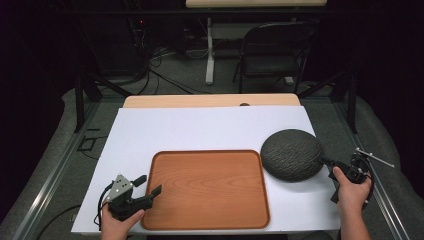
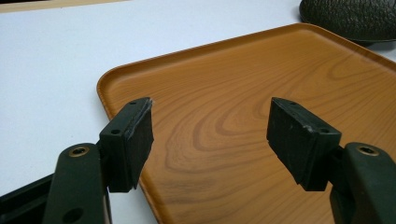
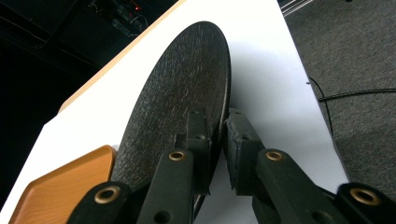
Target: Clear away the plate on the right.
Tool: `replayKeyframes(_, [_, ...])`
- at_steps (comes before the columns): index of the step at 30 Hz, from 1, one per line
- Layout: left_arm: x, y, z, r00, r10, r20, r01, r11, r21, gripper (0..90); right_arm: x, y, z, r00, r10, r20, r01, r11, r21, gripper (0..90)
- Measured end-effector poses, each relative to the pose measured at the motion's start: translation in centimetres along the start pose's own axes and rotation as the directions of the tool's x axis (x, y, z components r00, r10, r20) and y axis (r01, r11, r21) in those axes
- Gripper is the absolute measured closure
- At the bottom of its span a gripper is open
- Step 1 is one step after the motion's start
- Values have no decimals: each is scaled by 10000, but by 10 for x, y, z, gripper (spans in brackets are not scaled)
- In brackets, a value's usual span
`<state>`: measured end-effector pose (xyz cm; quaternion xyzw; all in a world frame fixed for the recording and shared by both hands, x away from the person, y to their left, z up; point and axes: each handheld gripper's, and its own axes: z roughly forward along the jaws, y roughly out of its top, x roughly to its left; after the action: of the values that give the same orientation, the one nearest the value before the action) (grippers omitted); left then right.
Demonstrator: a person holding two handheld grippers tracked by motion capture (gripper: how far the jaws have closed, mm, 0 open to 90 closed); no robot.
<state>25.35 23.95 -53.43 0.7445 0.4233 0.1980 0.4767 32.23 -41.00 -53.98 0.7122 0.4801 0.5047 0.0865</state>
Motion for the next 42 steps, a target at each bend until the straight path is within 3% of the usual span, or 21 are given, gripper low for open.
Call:
replayKeyframes(6, [1,0,0,10000,-15,38,15,10000,-8,320,5,7,2,9994,344,-40,-344,9993,177,835])
replayKeyframes(14, [1,0,-1,10000,4,81,-3,10000,-27,321,19,21,5,9998,187,-109,-183,9992,367,867])
replayKeyframes(15, [1,0,-1,10000,4,81,-3,10000,-27,322,20,24,5,10000,2,-45,0,9992,395,867])
replayKeyframes(18, [1,0,-1,10000,28,75,-28,10000,-18,322,26,29,7,9999,79,130,-87,9981,606,869])
replayKeyframes(23, [1,0,-1,10000,25,96,-25,10000,-23,323,28,33,9,9999,139,14,-140,9976,679,877])
replayKeyframes(29, [1,0,-1,9999,11,114,-11,10000,-24,323,40,46,13,9995,-230,225,204,9940,1071,878])
replayKeyframes(34, [1,0,-1,9999,3,114,-2,10000,-24,324,51,58,18,9958,-833,388,772,9873,1385,879])
replayKeyframes(42, [1,0,-1,9999,7,102,-7,10000,-16,324,74,75,28,9910,-1198,601,1078,9788,1739,876])
